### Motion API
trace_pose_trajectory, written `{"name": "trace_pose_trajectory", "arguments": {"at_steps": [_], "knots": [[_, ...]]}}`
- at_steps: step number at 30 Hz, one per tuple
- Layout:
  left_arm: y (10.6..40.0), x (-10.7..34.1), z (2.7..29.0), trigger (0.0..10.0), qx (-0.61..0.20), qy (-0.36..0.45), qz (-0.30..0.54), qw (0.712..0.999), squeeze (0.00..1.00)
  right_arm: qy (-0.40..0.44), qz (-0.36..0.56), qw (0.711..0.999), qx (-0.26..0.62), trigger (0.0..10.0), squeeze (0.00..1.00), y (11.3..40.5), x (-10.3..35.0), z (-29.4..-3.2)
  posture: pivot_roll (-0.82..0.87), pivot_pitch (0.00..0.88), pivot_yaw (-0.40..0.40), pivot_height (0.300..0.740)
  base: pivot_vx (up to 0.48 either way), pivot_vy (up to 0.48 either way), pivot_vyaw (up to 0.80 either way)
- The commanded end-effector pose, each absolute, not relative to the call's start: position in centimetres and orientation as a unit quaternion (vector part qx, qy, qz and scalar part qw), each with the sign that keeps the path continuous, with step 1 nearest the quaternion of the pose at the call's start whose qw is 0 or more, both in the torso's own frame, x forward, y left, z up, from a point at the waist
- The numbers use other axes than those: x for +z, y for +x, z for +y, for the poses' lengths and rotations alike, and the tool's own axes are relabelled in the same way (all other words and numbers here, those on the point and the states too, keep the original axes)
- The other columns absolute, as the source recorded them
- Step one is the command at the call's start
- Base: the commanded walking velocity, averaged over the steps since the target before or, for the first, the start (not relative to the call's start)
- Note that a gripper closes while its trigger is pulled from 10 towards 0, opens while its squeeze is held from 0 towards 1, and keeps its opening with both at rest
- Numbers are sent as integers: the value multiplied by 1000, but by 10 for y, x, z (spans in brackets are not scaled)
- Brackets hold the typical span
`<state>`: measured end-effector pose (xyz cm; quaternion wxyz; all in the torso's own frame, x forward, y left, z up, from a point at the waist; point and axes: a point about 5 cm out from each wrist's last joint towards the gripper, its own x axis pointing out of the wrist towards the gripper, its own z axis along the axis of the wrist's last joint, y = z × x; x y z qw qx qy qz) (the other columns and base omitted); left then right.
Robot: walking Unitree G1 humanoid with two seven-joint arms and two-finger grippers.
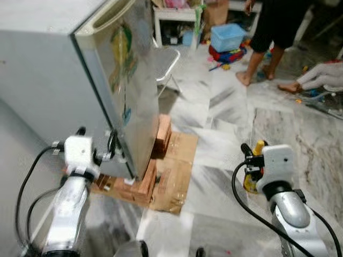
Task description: Restocking fridge
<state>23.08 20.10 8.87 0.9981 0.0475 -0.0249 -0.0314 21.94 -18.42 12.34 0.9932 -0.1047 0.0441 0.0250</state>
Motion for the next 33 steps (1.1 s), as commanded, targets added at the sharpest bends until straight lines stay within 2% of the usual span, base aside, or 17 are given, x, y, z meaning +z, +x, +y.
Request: {"name": "trace_pose_trajectory", "arguments": {"at_steps": [1, 7, 15, 23, 33], "knots": [[228, 94, 200, 10000, -38, 46, -29, 998, 0, -100, 32, 994, 28, 10000, 0, 221, 127, -184, -6, 23, -1, 740, 0, 0, 0], [210, 96, 206, 10000, -17, 34, -2, 999, 0, -102, 27, 993, 43, 10000, 0, 230, 125, -181, 10, 12, -24, 740, 51, 0, 0], [213, 99, 212, 10000, 10, 27, 5, 1000, 0, -113, 16, 992, 52, 10000, 0, 235, 128, -182, 5, 0, -25, 740, 393, 0, 0], [217, 99, 210, 10000, 4, 26, 9, 1000, 0, -111, 14, 992, 54, 10000, 0, 236, 127, -181, 4, 0, -22, 740, 413, 0, 552], [220, 99, 209, 10000, 6, 22, 11, 1000, 0, -110, 14, 992, 56, 10000, 0, 239, 126, -182, 8, 0, -23, 740, 290, 0, 0]]}}
